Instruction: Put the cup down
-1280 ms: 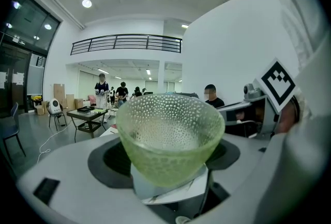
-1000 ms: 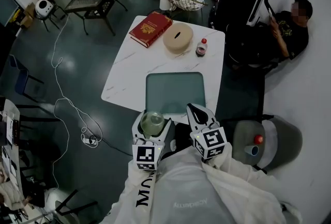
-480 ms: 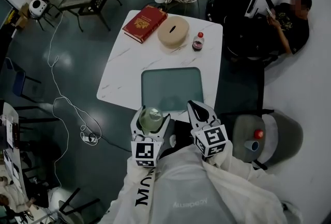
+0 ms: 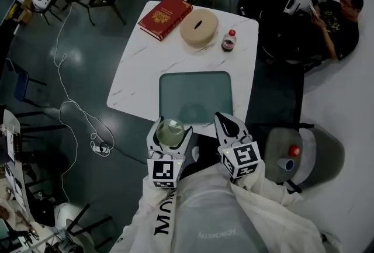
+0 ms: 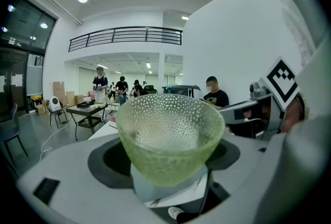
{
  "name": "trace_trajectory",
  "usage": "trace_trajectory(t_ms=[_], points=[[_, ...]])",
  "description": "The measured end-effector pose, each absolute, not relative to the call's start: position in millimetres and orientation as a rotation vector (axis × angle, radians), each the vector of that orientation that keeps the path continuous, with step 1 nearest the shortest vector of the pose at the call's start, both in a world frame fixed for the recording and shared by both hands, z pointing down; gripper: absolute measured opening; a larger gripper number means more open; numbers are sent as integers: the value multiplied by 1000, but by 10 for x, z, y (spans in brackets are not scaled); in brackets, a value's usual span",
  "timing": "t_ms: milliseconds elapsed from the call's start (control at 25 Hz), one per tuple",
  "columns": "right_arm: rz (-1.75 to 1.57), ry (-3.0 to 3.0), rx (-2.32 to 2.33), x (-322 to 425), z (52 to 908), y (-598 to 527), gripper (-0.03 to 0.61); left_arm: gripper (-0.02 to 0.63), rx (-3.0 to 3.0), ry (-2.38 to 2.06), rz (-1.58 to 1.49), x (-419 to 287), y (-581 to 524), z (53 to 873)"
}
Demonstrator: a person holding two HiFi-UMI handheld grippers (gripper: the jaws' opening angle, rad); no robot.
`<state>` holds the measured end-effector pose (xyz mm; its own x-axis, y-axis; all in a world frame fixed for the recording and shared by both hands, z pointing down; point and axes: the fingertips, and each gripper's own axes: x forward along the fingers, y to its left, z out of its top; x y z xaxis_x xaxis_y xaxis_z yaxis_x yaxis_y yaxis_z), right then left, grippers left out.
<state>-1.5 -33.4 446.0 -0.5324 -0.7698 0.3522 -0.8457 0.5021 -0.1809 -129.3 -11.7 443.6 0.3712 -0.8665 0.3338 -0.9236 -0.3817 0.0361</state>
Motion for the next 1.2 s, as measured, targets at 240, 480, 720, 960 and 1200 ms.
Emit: trace_trajectory(t_ms=[240,480,720,960,1200], points=[[498,-2496,1380,63,4621,-501,5,393,2397,-1595,409,-1268,-250,4601],[511,-2467,1402,133,4716,-665,5,393,2391,-1581,417,-1265,-413,4686],[529,-2440,1403,136,4853,-814,5,393,2369,-1589,426,-1335,-625,4807],[559,-2411,1392,118,4980,-942,5,393,2346,-1590,438,-1394,-807,4924],[572,-2391,1385,125,5060,-1090,5,393,2319,-1584,442,-1424,-974,5040]])
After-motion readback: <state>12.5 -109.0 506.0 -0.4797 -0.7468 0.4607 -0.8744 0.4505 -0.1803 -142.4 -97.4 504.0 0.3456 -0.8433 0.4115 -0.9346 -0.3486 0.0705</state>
